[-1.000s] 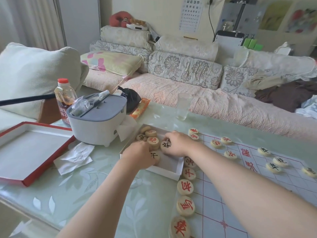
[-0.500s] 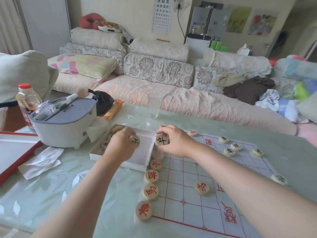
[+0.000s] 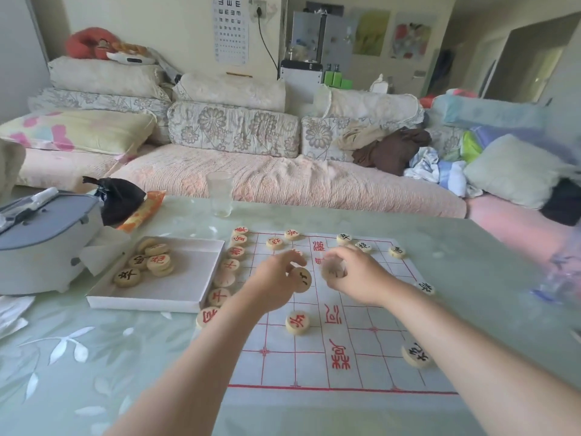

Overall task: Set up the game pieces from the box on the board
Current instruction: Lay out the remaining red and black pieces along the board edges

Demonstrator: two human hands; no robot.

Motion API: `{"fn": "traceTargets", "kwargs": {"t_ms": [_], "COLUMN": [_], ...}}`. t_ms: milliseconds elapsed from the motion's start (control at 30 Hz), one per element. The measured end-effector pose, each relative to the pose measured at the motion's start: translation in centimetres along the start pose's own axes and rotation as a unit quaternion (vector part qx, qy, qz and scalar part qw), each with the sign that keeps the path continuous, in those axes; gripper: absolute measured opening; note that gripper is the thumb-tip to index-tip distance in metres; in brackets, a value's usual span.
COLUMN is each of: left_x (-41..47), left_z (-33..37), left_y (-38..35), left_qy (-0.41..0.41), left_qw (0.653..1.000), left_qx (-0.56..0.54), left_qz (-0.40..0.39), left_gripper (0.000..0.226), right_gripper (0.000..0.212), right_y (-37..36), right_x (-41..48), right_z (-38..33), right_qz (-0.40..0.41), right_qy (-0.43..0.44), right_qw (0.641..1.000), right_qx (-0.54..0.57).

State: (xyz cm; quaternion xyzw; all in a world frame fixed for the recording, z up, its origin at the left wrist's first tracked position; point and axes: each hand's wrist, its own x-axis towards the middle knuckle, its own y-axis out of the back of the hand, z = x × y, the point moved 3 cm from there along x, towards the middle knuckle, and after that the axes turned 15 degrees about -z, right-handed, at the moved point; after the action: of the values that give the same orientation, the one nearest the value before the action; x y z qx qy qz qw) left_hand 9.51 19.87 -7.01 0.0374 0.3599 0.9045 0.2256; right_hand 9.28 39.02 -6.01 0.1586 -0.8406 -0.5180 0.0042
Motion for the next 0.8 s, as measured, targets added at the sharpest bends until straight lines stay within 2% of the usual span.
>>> {"fn": "traceTargets", "kwargs": {"t_ms": [133, 233, 300, 433, 633, 800], "left_x": [1.4, 2.0, 2.5, 3.5, 4.0, 4.1], "left_z": [2.2, 4.1, 4.5, 3.3, 3.2, 3.8], "left_y": [-2.1, -3.7, -4.7, -6.0, -6.6, -6.8], "left_qy": [-0.017, 0.001, 0.003, 0.015, 0.030, 0.036], "left_qw": [0.998, 0.986, 0.980, 0.982, 0.981, 0.990], "left_qx": [0.039, 0.107, 0.135, 0.126, 0.131, 0.071], "left_qz": [-0.042, -0.124, -0.145, -0.138, -0.142, -0.118], "left_gripper": [0.022, 0.026, 0.025, 0.022, 0.030, 0.029], "right_gripper": [0.052, 0.039, 0.035, 0.031, 0.034, 0.037], "right_y": [1.0, 1.2, 1.3, 1.6, 0.6, 0.0], "right_x": [-1.8, -2.7, -3.2, -4.4, -6.2, -7.2], "right_z": [4.3, 6.2, 6.8, 7.2, 7.8, 7.4], "right_qz": [0.025, 0.014, 0.001, -0.014, -0.079, -0.079], "right_qy": [-0.050, -0.077, -0.078, -0.077, -0.077, -0.067], "right_qw": [0.998, 0.997, 0.997, 0.997, 0.994, 0.994], "right_qx": [0.021, 0.025, 0.020, 0.004, -0.018, -0.028]}}
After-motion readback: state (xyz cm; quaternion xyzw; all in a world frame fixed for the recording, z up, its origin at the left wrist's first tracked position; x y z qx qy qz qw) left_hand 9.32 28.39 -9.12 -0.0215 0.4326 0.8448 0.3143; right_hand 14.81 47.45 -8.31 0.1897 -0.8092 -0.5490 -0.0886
